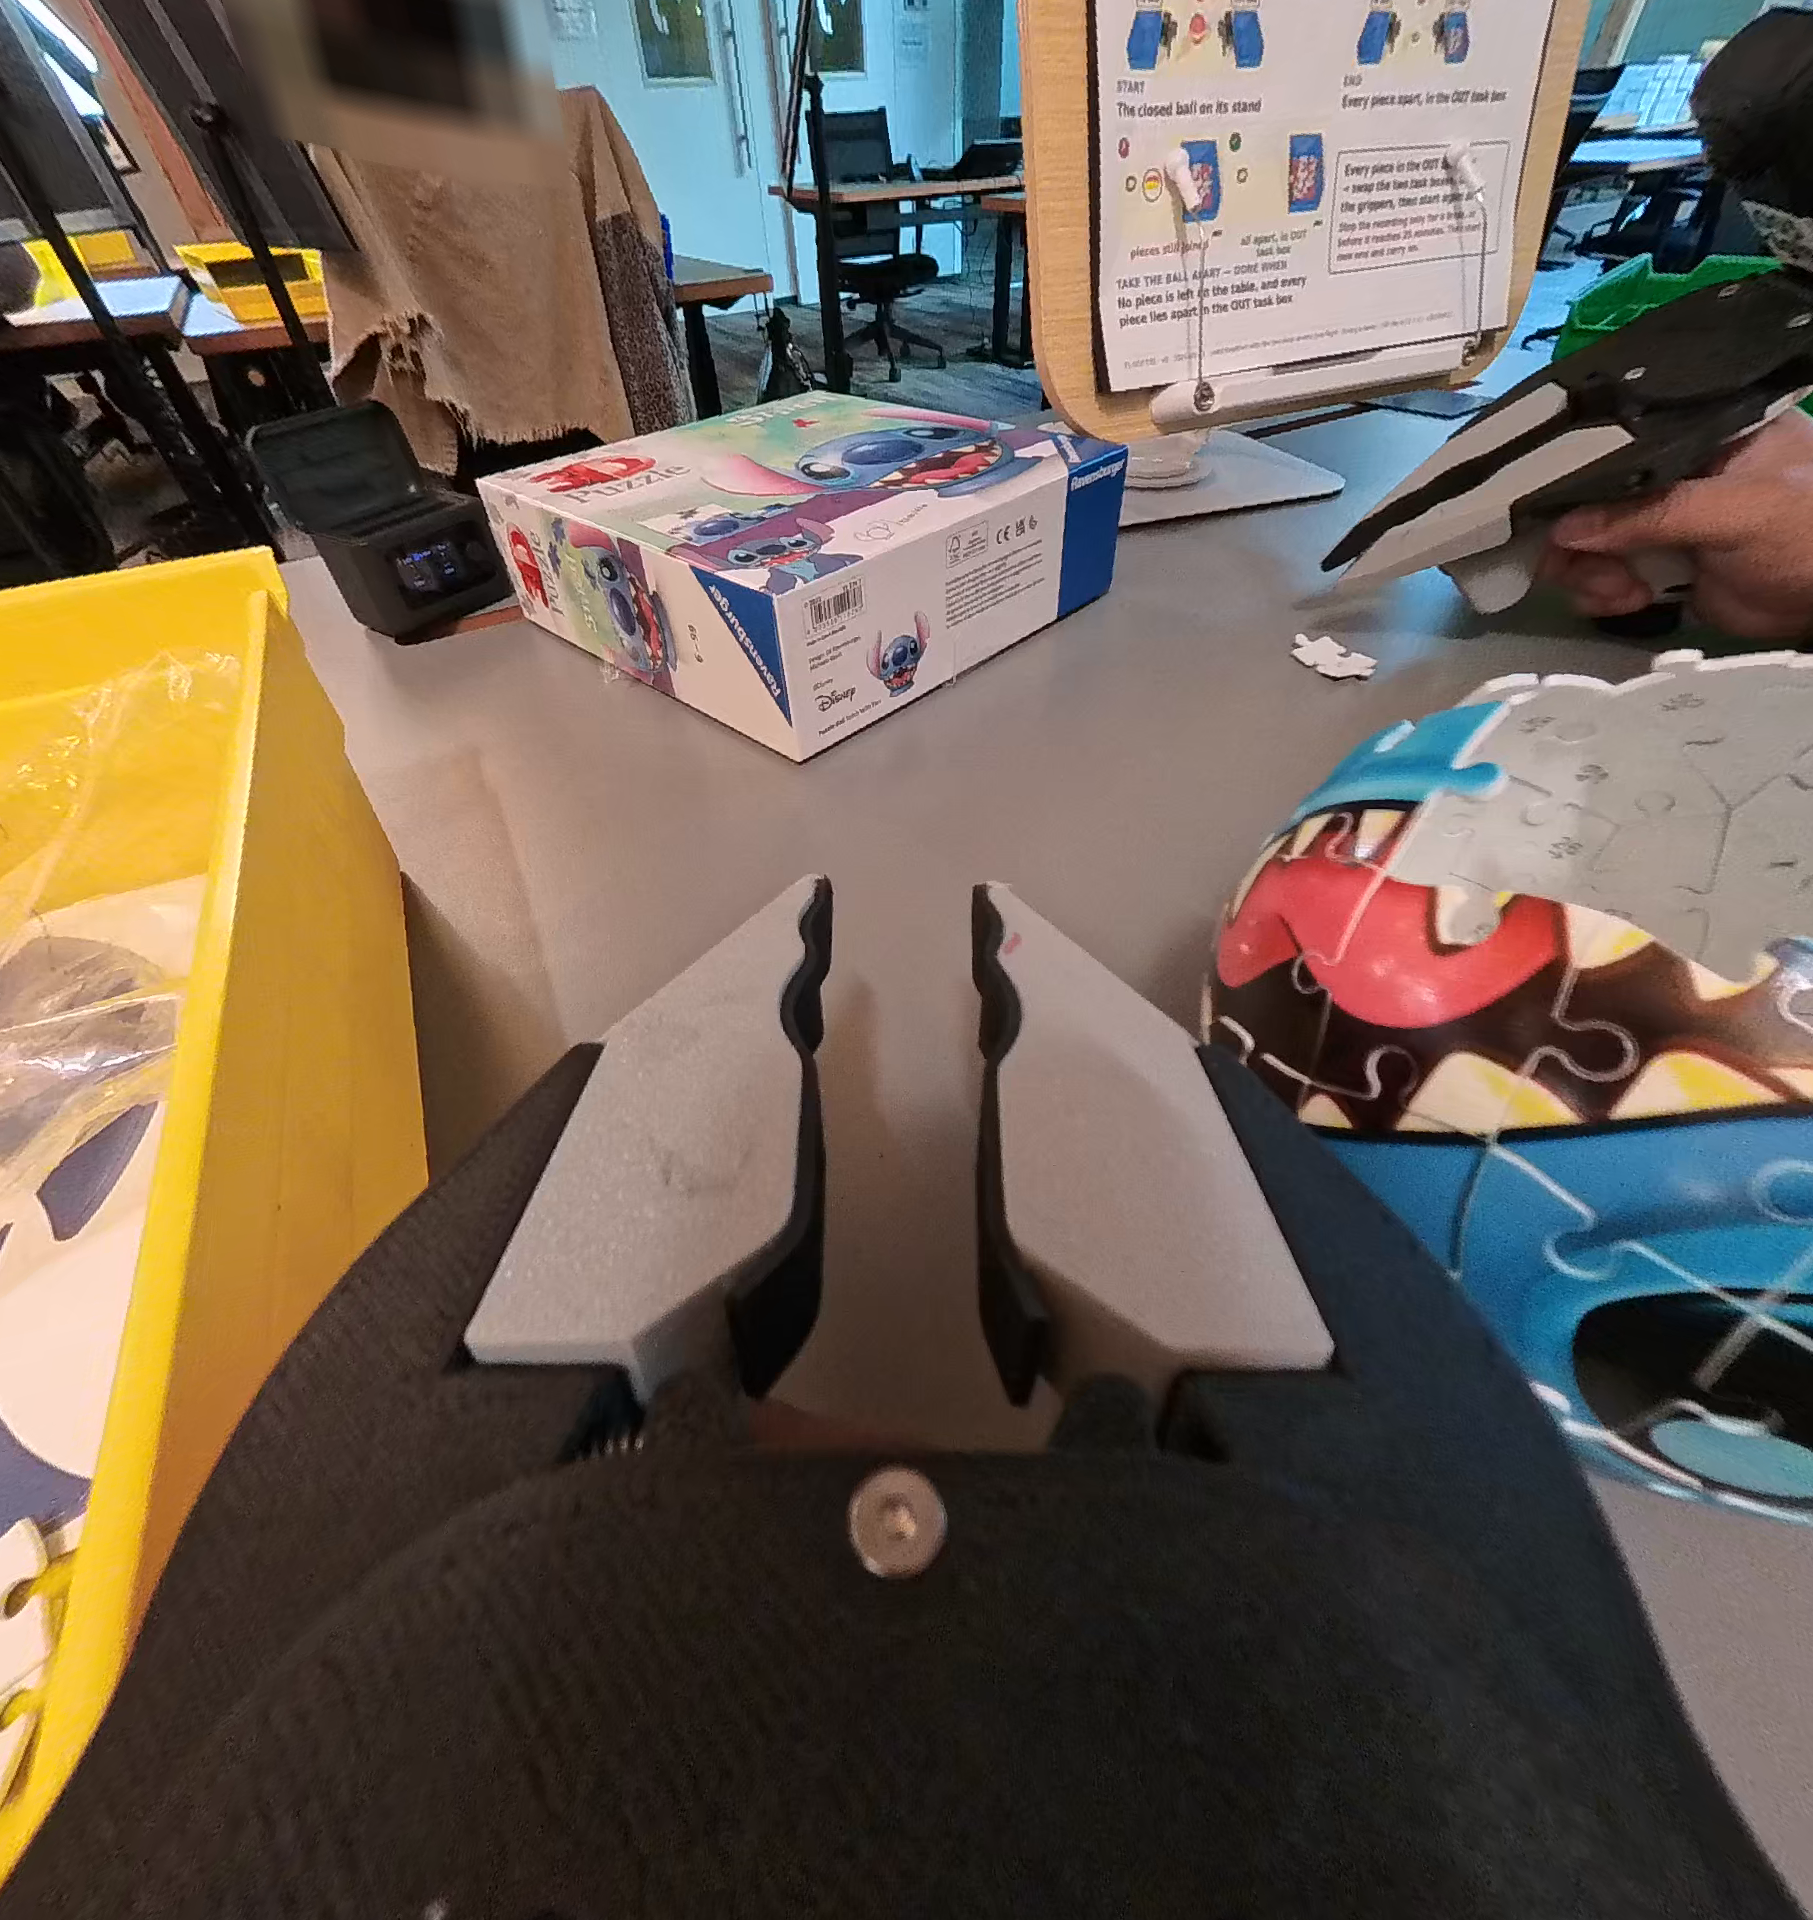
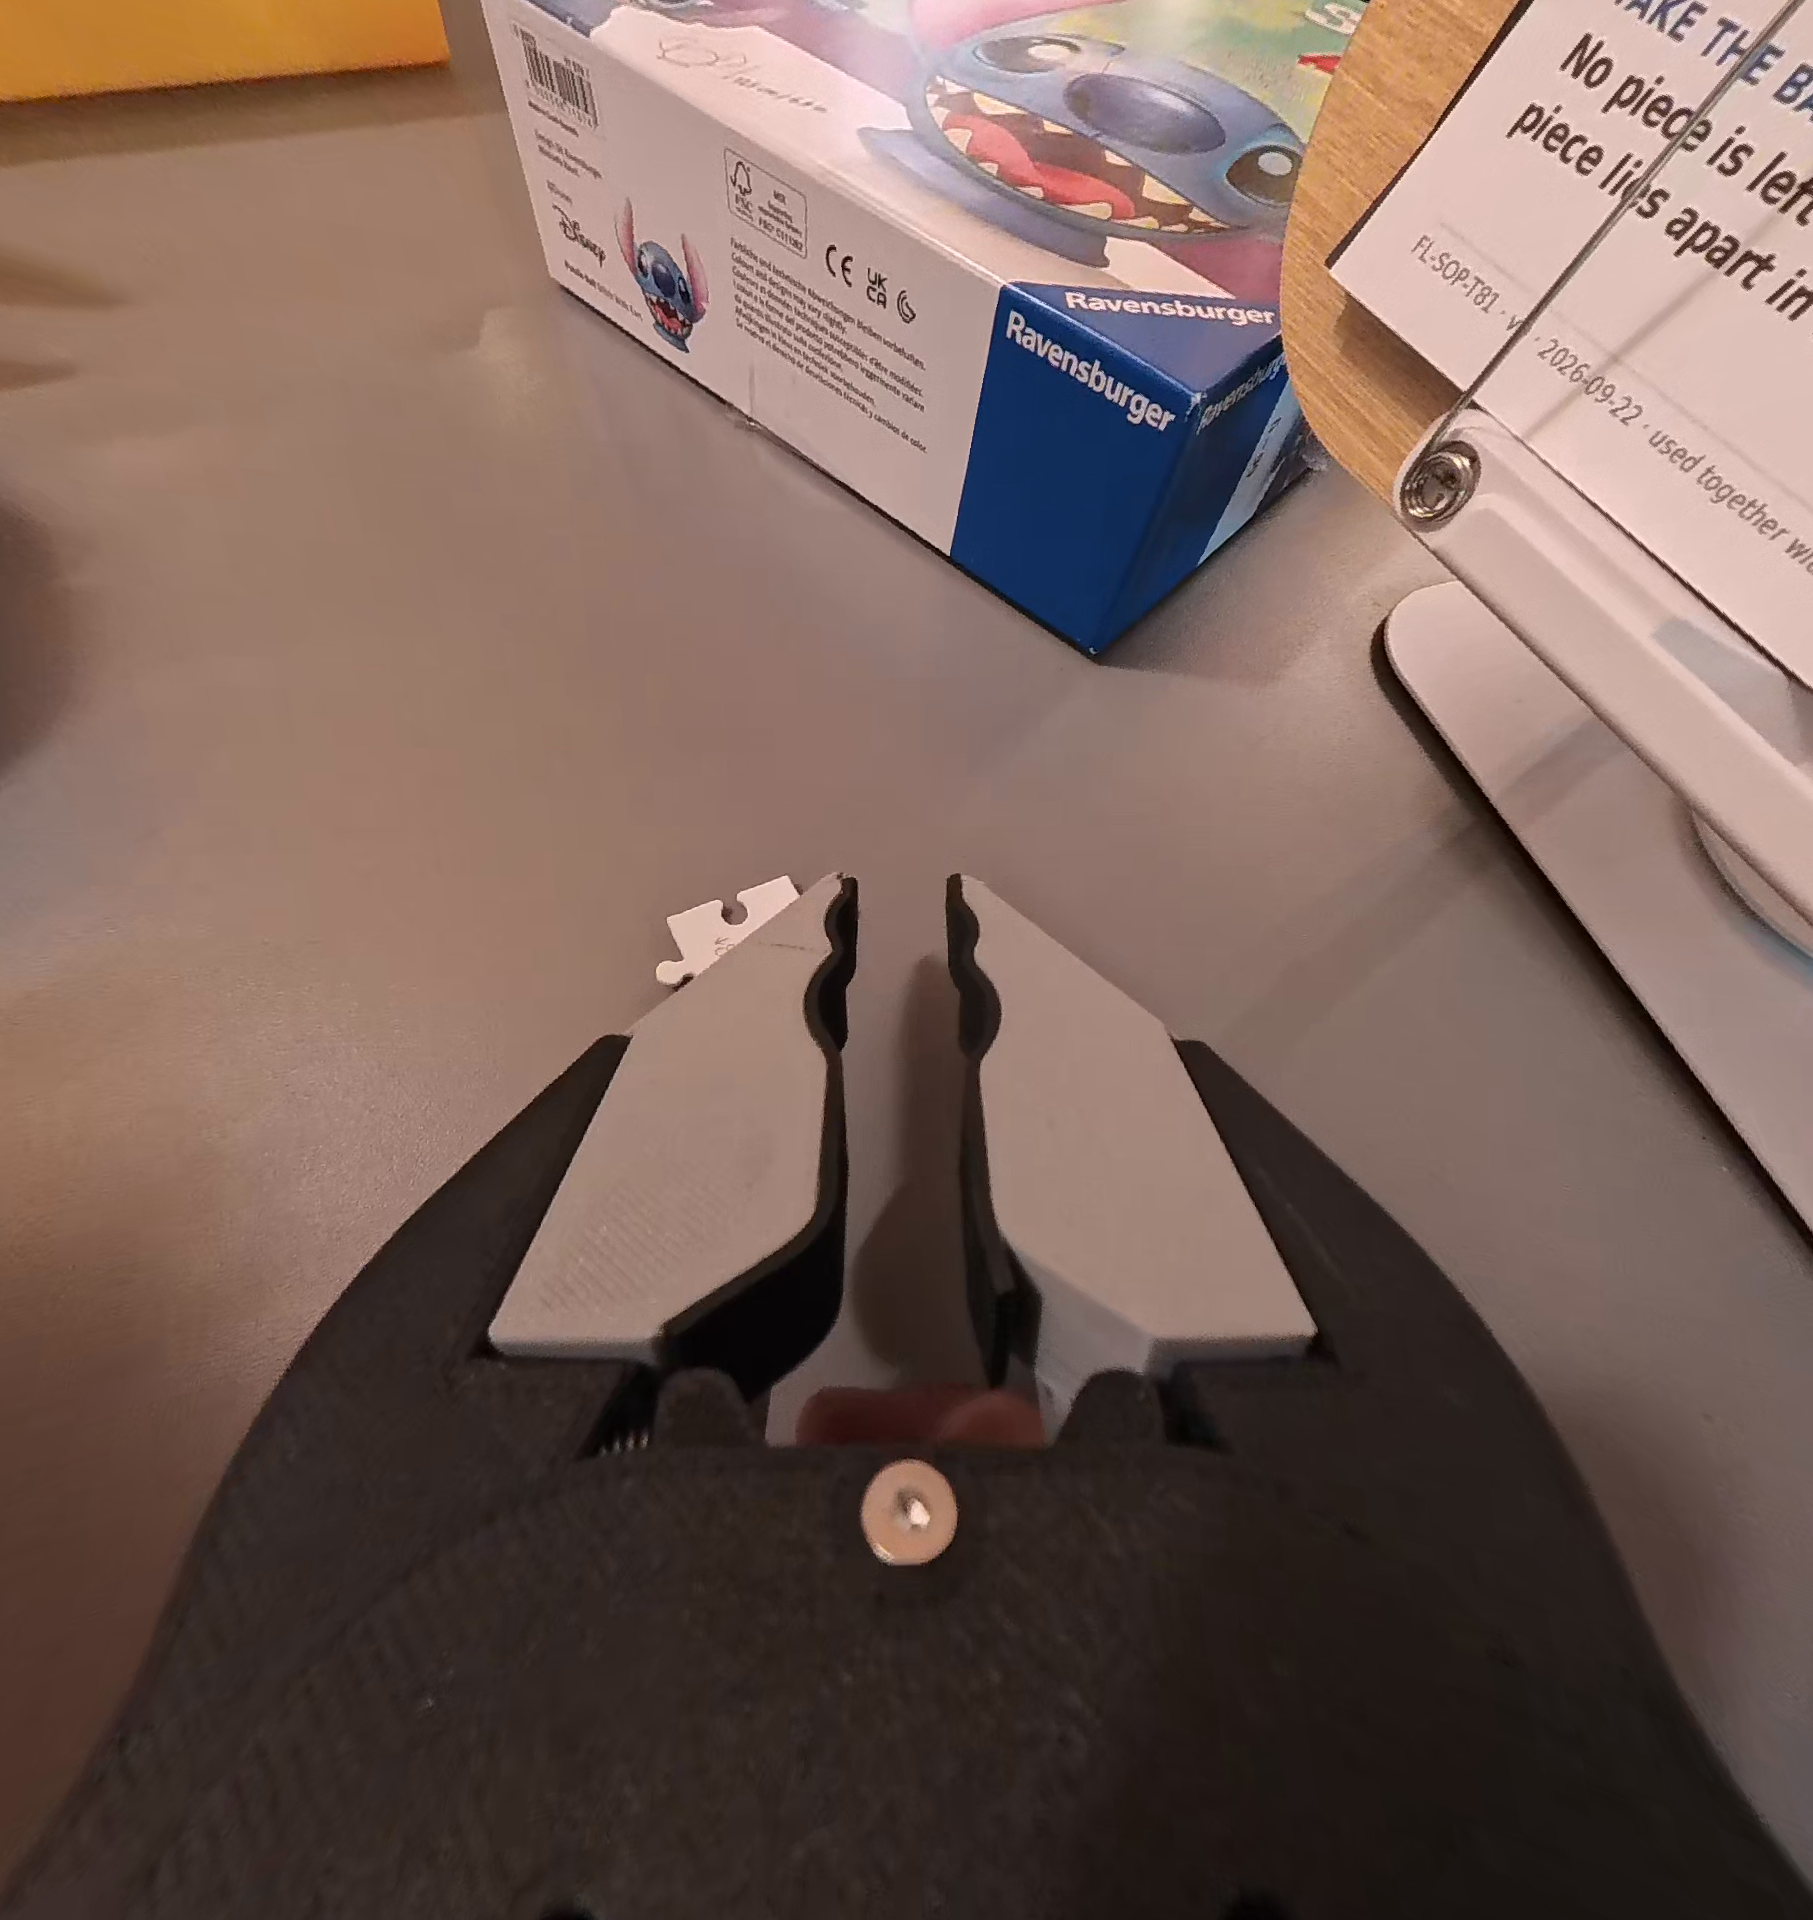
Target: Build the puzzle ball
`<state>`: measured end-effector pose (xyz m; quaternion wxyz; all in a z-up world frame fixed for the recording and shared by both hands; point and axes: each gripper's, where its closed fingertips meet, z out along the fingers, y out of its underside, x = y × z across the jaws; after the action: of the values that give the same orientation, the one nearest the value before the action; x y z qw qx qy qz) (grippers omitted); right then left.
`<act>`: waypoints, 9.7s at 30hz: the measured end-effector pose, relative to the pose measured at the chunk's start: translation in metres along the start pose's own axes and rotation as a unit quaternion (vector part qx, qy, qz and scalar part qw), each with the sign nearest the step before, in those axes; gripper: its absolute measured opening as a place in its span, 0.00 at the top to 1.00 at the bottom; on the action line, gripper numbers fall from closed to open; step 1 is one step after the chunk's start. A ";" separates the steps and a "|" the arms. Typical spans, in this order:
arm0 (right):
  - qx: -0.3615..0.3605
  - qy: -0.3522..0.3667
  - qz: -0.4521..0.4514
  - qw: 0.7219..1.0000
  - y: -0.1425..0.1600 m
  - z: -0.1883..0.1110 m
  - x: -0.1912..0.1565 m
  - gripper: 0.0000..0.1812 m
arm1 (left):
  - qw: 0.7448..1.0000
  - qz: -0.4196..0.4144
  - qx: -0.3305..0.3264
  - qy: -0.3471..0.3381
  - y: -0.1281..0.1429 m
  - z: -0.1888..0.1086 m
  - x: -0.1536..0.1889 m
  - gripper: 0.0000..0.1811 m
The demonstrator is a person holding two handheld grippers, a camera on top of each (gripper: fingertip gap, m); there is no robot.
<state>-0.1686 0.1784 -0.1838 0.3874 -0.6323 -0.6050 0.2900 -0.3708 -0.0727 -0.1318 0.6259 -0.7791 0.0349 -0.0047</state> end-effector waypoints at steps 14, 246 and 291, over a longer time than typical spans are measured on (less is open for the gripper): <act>-0.040 0.001 0.062 0.997 0.001 -0.004 -0.018 0.79 | 1.000 -0.002 0.003 0.000 0.000 -0.001 0.000 0.87; -0.037 -0.237 -0.190 0.952 -0.178 -0.006 -0.240 1.00 | 0.997 -0.039 -0.004 0.073 -0.048 0.070 -0.019 0.88; -0.122 -0.167 -0.285 0.936 -0.146 0.007 -0.259 1.00 | 0.998 -0.023 -0.006 0.061 -0.046 0.071 -0.022 0.89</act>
<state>-0.2792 -0.0816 -0.0913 0.2666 -0.4184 -0.8466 0.1928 -0.3863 0.0079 -0.1012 0.6174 -0.7818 0.0552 -0.0668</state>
